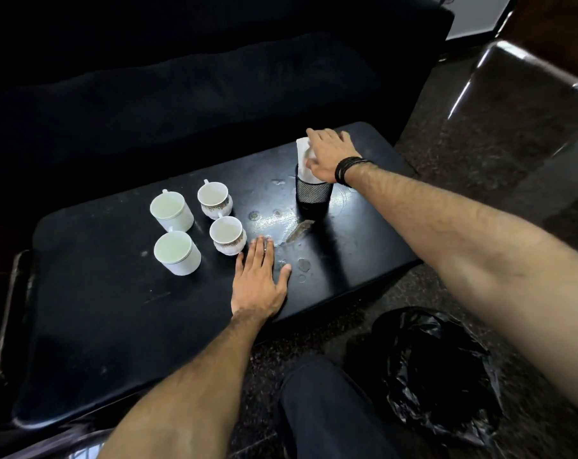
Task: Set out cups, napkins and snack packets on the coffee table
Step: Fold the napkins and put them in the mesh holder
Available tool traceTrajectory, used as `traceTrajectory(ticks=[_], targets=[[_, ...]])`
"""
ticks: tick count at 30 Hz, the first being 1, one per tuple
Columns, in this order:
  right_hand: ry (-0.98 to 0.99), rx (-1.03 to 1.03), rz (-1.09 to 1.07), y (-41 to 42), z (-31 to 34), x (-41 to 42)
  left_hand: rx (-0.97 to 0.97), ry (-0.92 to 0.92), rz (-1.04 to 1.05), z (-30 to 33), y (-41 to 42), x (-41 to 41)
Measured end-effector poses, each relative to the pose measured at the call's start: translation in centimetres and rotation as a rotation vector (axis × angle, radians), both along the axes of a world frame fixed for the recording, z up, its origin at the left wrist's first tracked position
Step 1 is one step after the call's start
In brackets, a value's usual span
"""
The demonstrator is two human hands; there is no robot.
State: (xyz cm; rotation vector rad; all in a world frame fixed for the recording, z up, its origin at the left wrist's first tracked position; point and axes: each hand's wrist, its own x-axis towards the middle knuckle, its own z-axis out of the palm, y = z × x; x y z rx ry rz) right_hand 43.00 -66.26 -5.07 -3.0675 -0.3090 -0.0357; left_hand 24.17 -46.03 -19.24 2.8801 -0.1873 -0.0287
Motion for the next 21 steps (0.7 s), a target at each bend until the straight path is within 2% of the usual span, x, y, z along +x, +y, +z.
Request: traceTrajectory(ticks=[10,16,21], targets=[[-0.011,-0.005,-0.004,0.1,-0.1,-0.7,0.016,0.011,-0.002,0.0,0.0,0.1],[-0.077,0.045,-0.009,1.8,2.1,-2.3,0.053,0.049,-0.031,1.5,-0.5,-0.7],[-0.090,0.037,0.058,5.3,3.7,-4.3,0.013,-0.046,-0.107,5.3,0.2,-0.8]])
